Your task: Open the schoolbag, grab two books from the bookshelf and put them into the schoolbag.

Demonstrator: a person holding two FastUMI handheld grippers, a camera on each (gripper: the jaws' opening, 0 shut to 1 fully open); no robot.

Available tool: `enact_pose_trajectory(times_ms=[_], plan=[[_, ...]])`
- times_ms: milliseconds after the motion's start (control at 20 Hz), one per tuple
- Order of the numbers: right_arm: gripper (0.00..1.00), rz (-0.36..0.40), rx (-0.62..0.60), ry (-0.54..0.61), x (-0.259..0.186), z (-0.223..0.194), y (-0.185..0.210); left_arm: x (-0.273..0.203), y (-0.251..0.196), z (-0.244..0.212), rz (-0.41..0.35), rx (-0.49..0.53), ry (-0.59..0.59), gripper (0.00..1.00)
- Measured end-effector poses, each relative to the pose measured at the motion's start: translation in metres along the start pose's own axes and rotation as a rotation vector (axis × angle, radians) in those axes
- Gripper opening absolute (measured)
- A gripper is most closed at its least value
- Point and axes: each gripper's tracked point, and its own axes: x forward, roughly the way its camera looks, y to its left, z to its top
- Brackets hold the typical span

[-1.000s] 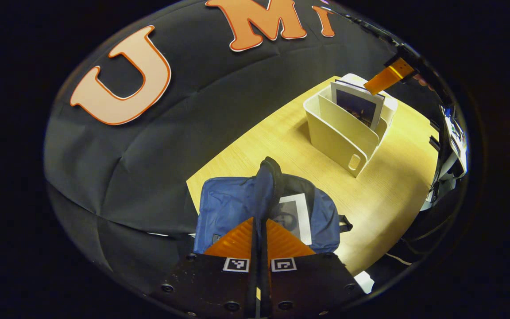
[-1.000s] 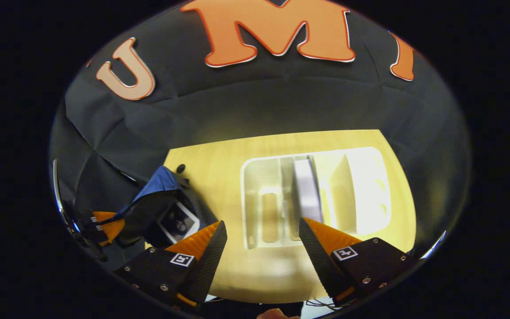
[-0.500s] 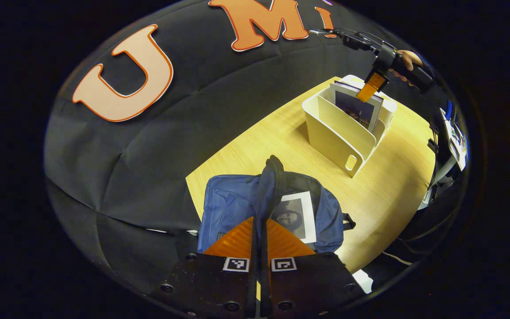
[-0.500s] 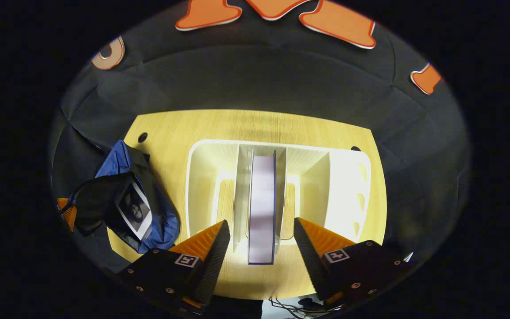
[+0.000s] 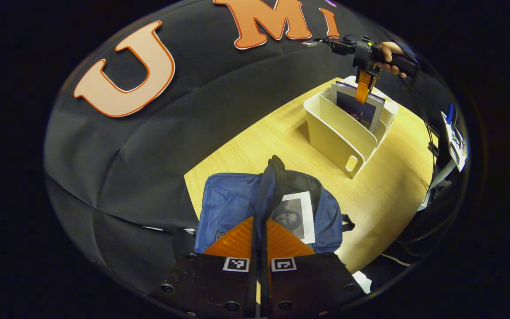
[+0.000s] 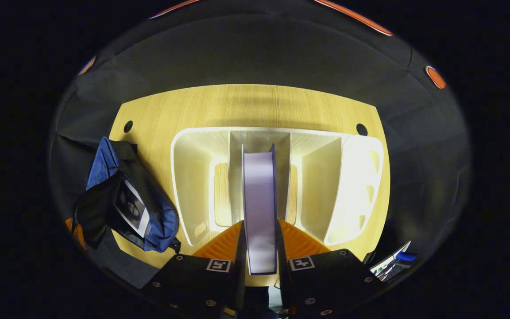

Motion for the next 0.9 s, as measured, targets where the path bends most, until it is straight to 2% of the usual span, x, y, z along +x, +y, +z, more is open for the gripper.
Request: enact_pose_trajectory(times_ms=[100, 300, 650, 750, 800, 900], plan=[[0.31, 0.003, -0.004, 0.002, 0.0, -0.001, 0.001, 0.002, -0.001, 0.0, -0.006, -0.004, -0.003, 0.04], [0.25, 0.061, 0.01, -0.01, -0.02, -0.005, 0.004, 0.002, -0.001, -0.001, -0.009, -0.005, -0.008, 0.04], [0.25, 0.107, 0.055, -0.18, -0.121, -0.002, -0.022, 0.0, 0.001, -0.001, -0.004, 0.009, 0.0, 0.04], [0.25, 0.134, 0.073, -0.212, -0.142, -0.012, -0.028, -0.001, 0.001, -0.001, -0.004, 0.001, 0.001, 0.04], [0.25, 0.151, 0.081, -0.227, -0.152, -0.017, -0.029, 0.0, 0.001, -0.001, -0.006, -0.005, -0.001, 0.0], [0.25, 0.182, 0.098, -0.262, -0.168, -0.03, -0.032, -0.001, 0.0, 0.0, -0.005, -0.013, 0.0, 0.04]])
